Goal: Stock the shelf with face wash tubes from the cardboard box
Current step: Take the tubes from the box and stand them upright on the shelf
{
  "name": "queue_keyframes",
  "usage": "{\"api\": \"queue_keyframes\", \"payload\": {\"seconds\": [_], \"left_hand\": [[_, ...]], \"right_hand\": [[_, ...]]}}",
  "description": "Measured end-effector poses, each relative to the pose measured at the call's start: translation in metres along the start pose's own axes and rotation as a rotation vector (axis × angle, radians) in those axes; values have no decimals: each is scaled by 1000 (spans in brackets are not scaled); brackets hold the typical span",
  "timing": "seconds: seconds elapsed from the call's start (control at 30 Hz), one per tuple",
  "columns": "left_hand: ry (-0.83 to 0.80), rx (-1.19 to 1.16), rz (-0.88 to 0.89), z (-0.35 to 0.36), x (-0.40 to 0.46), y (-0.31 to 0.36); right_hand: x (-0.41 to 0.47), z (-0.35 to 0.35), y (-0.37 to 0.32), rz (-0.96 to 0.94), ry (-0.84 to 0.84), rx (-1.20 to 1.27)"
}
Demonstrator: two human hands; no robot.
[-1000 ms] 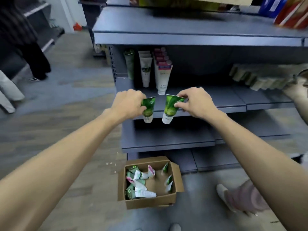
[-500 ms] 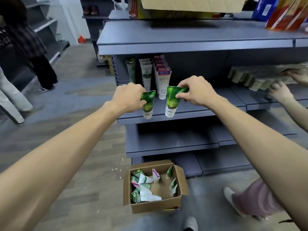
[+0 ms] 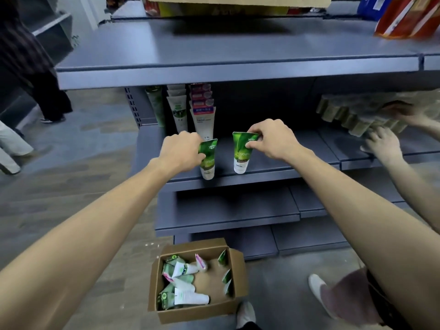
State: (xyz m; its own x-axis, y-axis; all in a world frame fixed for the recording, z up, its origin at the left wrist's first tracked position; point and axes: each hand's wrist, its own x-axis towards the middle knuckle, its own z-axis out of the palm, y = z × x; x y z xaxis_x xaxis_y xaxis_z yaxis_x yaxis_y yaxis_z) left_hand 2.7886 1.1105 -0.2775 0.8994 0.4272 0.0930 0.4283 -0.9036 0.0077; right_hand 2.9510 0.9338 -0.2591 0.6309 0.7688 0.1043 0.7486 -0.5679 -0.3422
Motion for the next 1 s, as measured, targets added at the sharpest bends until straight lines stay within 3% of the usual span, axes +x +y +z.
{"api": "queue_keyframes", "payload": {"seconds": [0.57,0.83,1.0], "left_hand": [[-134,-140,-124,11,56,17],[30,-355,-181,20,37,9],[-25,-470,-214,36,31,5]], "right_hand": [[60,18,49,-103,-117,224],[34,31,44,5,-98,365],[16,44,38,117,-116,373]]}}
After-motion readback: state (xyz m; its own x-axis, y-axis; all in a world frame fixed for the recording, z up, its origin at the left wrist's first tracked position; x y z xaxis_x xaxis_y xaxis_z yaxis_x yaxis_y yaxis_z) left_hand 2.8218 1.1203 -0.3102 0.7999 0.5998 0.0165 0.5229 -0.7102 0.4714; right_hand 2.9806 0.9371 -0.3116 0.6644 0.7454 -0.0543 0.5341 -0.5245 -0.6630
